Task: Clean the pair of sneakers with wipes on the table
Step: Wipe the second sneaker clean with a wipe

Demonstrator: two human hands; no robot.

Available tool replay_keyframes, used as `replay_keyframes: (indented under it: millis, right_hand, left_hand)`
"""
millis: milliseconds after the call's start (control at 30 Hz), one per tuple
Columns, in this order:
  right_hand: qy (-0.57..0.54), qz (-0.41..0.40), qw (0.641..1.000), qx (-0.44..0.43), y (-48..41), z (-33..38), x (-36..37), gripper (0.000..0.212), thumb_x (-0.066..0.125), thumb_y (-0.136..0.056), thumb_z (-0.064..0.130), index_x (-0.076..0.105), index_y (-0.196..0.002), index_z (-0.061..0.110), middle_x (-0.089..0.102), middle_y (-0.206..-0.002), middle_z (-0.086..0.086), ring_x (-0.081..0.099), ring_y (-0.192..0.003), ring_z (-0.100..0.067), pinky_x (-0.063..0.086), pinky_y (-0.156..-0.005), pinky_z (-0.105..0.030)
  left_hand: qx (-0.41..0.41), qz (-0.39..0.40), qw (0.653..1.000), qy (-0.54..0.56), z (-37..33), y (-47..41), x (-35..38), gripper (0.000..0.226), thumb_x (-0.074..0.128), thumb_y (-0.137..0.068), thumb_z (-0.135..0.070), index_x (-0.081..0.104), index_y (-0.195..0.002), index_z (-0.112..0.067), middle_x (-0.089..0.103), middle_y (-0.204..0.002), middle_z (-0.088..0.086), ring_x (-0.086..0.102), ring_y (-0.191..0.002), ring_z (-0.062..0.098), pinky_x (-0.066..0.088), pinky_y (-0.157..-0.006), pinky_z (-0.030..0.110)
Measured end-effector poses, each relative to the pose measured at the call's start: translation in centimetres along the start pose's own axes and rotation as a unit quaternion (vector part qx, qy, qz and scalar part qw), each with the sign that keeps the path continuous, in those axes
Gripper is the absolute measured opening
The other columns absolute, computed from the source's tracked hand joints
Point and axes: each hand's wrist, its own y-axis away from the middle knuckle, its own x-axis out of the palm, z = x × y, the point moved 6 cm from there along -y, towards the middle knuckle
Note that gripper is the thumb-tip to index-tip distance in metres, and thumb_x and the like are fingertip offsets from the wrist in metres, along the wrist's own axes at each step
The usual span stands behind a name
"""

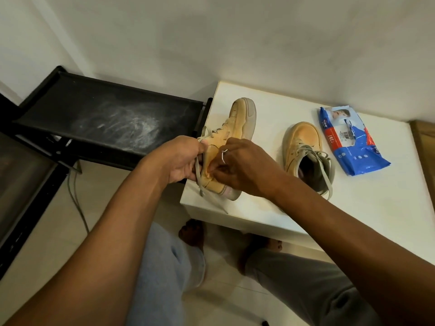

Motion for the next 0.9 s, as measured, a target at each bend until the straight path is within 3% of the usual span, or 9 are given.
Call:
replay_keyframes:
  millis: [133,233,333,433,500,633,700,900]
  right_hand:
    - [0.035,-0.105,0.992,0.058,-0.2,-1.4,-1.2,0.028,0.059,-0.094,0.039,0.075,-0.105,0.019,0.072,-0.101,0.0,0.059,-0.088,-0.013,0.051,-0.08,-0.029]
    - [0.009,-0.149,0.985,0.087,-0.4,-1.1,-1.2,0.024,0.062,-0.094,0.035,0.076,-0.105,0.019,0.072,-0.102,-0.002,0.061,-0.089,-0.015,0.049,-0.081,-0.026]
    - [-0.053,-0.087,0.993,0.055,-0.7,-0.6,-0.5,0.021,0.064,-0.093,0.033,0.076,-0.104,0.021,0.072,-0.098,0.0,0.06,-0.085,-0.01,0.046,-0.077,-0.02]
    - [-0.084,-0.012,0.996,0.04,-0.9,-1.5,-0.6,0.02,0.066,-0.089,0.038,0.076,-0.096,0.022,0.07,-0.089,0.006,0.06,-0.078,-0.01,0.052,-0.075,-0.026]
    - [-0.062,-0.015,0.997,0.047,-0.9,-2.0,-1.1,0.024,0.067,-0.087,0.041,0.077,-0.097,0.022,0.07,-0.089,0.005,0.06,-0.077,-0.009,0.054,-0.075,-0.029]
    - [-0.001,-0.094,0.994,0.063,-0.7,-2.3,-1.6,0.028,0.062,-0.092,0.039,0.076,-0.106,0.019,0.072,-0.101,0.0,0.057,-0.085,-0.01,0.045,-0.079,-0.024]
    - [-0.006,-0.106,0.992,0.061,-0.6,-1.9,-1.2,0.028,0.061,-0.094,0.039,0.075,-0.108,0.019,0.072,-0.104,-0.002,0.061,-0.089,-0.013,0.05,-0.085,-0.028]
    - [-0.041,-0.001,0.999,0.018,-1.2,-1.1,0.0,0.028,0.062,-0.09,0.045,0.076,-0.1,0.023,0.071,-0.091,0.007,0.06,-0.076,-0.008,0.052,-0.078,-0.025]
  left_hand:
    - [0.006,0.011,1.0,-0.002,-0.3,0.0,0.3,0.024,0.038,-0.11,-0.025,0.059,-0.111,-0.014,0.073,-0.098,0.011,0.072,-0.094,0.028,0.058,-0.082,0.054]
    - [0.002,0.021,1.0,-0.004,-0.1,-0.1,0.4,0.027,0.039,-0.109,-0.027,0.061,-0.116,-0.013,0.074,-0.105,0.013,0.073,-0.099,0.031,0.058,-0.085,0.055]
    - [-0.002,0.022,1.0,-0.001,0.0,0.1,0.5,0.029,0.039,-0.109,-0.025,0.061,-0.121,-0.01,0.074,-0.101,0.012,0.073,-0.097,0.031,0.056,-0.09,0.059]
    - [0.001,0.014,1.0,0.01,-0.2,0.1,0.3,0.03,0.037,-0.11,-0.024,0.059,-0.122,-0.008,0.074,-0.087,0.01,0.074,-0.088,0.03,0.054,-0.091,0.062]
    - [0.003,0.012,1.0,0.009,-0.4,0.1,0.3,0.029,0.038,-0.11,-0.025,0.059,-0.122,-0.008,0.073,-0.092,0.011,0.074,-0.09,0.031,0.054,-0.09,0.062]
    - [0.003,0.011,1.0,0.002,-0.4,0.1,0.5,0.03,0.037,-0.11,-0.027,0.058,-0.124,-0.01,0.072,-0.104,0.013,0.071,-0.101,0.033,0.054,-0.092,0.061]
    - [0.004,0.011,1.0,-0.002,-0.4,0.1,0.5,0.03,0.038,-0.11,-0.027,0.059,-0.123,-0.01,0.072,-0.106,0.014,0.071,-0.102,0.033,0.054,-0.092,0.061]
    - [0.005,0.006,1.0,0.006,-0.2,0.1,0.3,0.031,0.038,-0.11,-0.027,0.057,-0.126,-0.009,0.073,-0.103,0.013,0.072,-0.099,0.032,0.055,-0.091,0.061]
